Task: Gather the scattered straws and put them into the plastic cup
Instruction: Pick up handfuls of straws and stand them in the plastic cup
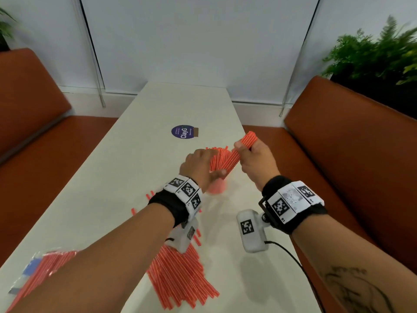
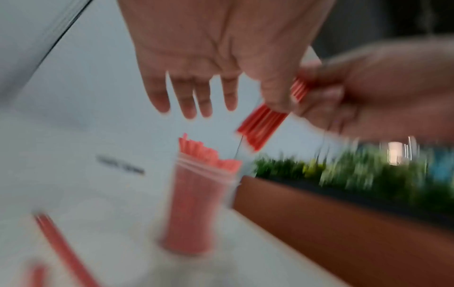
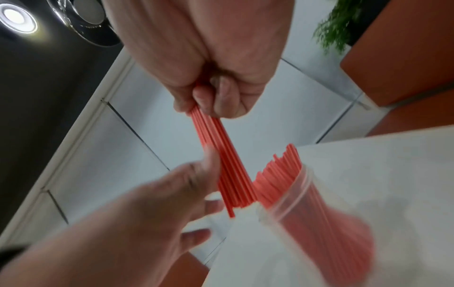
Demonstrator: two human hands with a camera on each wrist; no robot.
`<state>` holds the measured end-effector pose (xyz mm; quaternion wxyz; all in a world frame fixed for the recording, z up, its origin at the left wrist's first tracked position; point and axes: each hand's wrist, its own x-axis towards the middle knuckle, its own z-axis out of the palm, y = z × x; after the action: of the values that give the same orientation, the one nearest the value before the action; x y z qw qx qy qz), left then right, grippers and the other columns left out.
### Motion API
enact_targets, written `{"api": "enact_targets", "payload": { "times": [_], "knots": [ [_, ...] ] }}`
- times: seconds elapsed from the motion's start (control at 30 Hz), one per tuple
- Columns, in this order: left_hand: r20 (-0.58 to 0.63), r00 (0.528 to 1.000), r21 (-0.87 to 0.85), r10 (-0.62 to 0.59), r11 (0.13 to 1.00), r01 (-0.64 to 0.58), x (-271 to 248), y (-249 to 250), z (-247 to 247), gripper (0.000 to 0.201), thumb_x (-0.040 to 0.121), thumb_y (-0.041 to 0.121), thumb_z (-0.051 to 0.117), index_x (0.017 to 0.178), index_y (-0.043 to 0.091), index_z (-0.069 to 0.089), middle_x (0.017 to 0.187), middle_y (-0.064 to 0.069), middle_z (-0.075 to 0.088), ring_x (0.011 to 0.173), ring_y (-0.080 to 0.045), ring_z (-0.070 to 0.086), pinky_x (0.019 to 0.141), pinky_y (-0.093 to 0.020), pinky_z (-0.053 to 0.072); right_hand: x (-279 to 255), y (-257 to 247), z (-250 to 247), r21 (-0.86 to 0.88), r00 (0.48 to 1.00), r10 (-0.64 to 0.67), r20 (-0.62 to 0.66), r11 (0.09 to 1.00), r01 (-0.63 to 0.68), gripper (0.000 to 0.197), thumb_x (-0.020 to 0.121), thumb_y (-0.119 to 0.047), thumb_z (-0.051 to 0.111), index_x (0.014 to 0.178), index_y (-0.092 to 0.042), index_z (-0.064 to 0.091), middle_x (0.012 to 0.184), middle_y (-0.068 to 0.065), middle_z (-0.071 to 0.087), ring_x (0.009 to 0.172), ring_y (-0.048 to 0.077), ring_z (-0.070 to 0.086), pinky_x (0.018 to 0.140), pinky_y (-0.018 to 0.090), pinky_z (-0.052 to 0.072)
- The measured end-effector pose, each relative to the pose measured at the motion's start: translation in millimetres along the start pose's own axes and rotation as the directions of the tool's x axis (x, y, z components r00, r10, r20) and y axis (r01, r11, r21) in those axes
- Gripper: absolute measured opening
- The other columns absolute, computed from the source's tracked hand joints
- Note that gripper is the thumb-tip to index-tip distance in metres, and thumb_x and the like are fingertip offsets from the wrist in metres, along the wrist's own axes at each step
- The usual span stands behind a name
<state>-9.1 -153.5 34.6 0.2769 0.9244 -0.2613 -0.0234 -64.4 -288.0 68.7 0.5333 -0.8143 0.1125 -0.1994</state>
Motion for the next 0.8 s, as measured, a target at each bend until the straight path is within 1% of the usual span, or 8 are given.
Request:
{"api": "enact_targets", "payload": {
  "times": [0.1, 0.23, 0.4, 0.47, 0.53, 0.6, 0.67, 0.8],
  "knots": [
    [0.049, 0.997, 0.34, 0.057, 0.938, -0.07, 15.6, -21.9, 12.6, 0.053, 0.092, 0.029, 0.051, 0.142, 0.029, 0.034, 0.155, 0.0, 0.026, 0.136, -0.025, 0.034, 0.106, -0.041, 0.036, 25.0, 3.2, -2.7, -0.032, 0.992, 0.008, -0.128, 0.999, -0.013, 0.023, 0.095, -0.026, 0.048, 0.074, -0.017, 0.05, 0.065, -0.005, 0.05, 0.057, 0.009, 0.046, 0.063, 0.029, 0.043],
    [0.079, 0.996, 0.186, -0.041, 0.982, 0.025, 23.6, -35.9, 25.9, 0.042, 0.096, 0.022, 0.045, 0.137, 0.027, 0.045, 0.152, 0.002, 0.034, 0.135, -0.022, 0.039, 0.107, -0.04, 0.038, 43.2, 12.8, 13.8, -0.083, 0.988, 0.053, -0.142, 0.994, -0.065, 0.027, 0.095, -0.028, 0.05, 0.091, -0.003, 0.056, 0.077, 0.006, 0.058, 0.067, 0.016, 0.053, 0.067, 0.033, 0.049],
    [-0.016, 0.999, 0.123, -0.036, 0.992, 0.038, 27.6, -33.5, 27.9, 0.032, 0.095, 0.025, 0.045, 0.124, 0.026, 0.058, 0.136, 0.004, 0.053, 0.121, -0.019, 0.054, 0.098, -0.035, 0.044, 53.2, 30.0, 37.6, -0.353, 0.98, 0.182, 0.079, 0.925, -0.143, 0.031, 0.093, -0.025, 0.053, 0.065, -0.015, 0.047, 0.064, 0.003, 0.053, 0.054, 0.016, 0.048, 0.054, 0.026, 0.041],
    [-0.006, 0.999, 0.129, -0.041, 0.991, 0.042, 27.8, -32.3, 26.9, 0.031, 0.095, 0.025, 0.045, 0.123, 0.027, 0.059, 0.133, 0.004, 0.054, 0.119, -0.019, 0.054, 0.098, -0.035, 0.043, 52.3, 34.8, 42.7, -0.461, 0.95, 0.269, 0.155, 0.871, -0.172, 0.026, 0.088, -0.023, 0.06, 0.066, -0.013, 0.052, 0.067, 0.007, 0.057, 0.049, 0.014, 0.046, 0.05, 0.022, 0.038],
    [-0.001, 0.999, 0.136, -0.047, 0.99, 0.047, 28.1, -31.5, 25.8, 0.03, 0.095, 0.026, 0.045, 0.122, 0.027, 0.059, 0.132, 0.004, 0.055, 0.119, -0.02, 0.055, 0.098, -0.036, 0.043, 50.3, 33.2, 44.5, -0.458, 0.95, 0.292, 0.106, 0.863, -0.214, 0.017, 0.082, -0.024, 0.069, 0.08, -0.009, 0.06, 0.078, 0.009, 0.063, 0.053, 0.014, 0.052, 0.05, 0.022, 0.042],
    [-0.005, 0.999, 0.137, -0.053, 0.989, 0.053, 27.1, -30.9, 24.8, 0.03, 0.095, 0.026, 0.046, 0.122, 0.027, 0.06, 0.132, 0.004, 0.055, 0.118, -0.02, 0.055, 0.097, -0.035, 0.043, 48.7, 27.5, 42.6, -0.353, 0.963, 0.269, 0.0, 0.901, -0.251, 0.038, 0.078, -0.018, 0.072, 0.112, -0.008, 0.057, 0.104, 0.01, 0.064, 0.082, 0.021, 0.065, 0.069, 0.03, 0.054],
    [-0.015, 0.999, 0.143, -0.05, 0.988, 0.051, 27.4, -31.0, 24.5, 0.03, 0.095, 0.026, 0.047, 0.122, 0.027, 0.06, 0.131, 0.004, 0.056, 0.118, -0.02, 0.056, 0.097, -0.035, 0.043, 48.5, 21.0, 35.9, -0.326, 0.976, 0.206, -0.071, 0.92, -0.218, 0.051, 0.083, -0.008, 0.065, 0.131, -0.008, 0.047, 0.126, 0.01, 0.056, 0.11, 0.025, 0.06, 0.093, 0.034, 0.051],
    [-0.002, 0.997, 0.142, -0.074, 0.987, 0.074, 25.9, -27.0, 23.1, 0.03, 0.095, 0.025, 0.048, 0.123, 0.025, 0.059, 0.132, 0.002, 0.056, 0.117, -0.021, 0.056, 0.096, -0.035, 0.045, 40.4, 12.6, 28.5, -0.569, 0.998, 0.059, 0.009, 0.821, -0.043, 0.044, 0.09, 0.0, 0.042, 0.13, -0.015, 0.053, 0.135, 0.006, 0.053, 0.125, 0.022, 0.048, 0.104, 0.036, 0.042]
  ]
}}
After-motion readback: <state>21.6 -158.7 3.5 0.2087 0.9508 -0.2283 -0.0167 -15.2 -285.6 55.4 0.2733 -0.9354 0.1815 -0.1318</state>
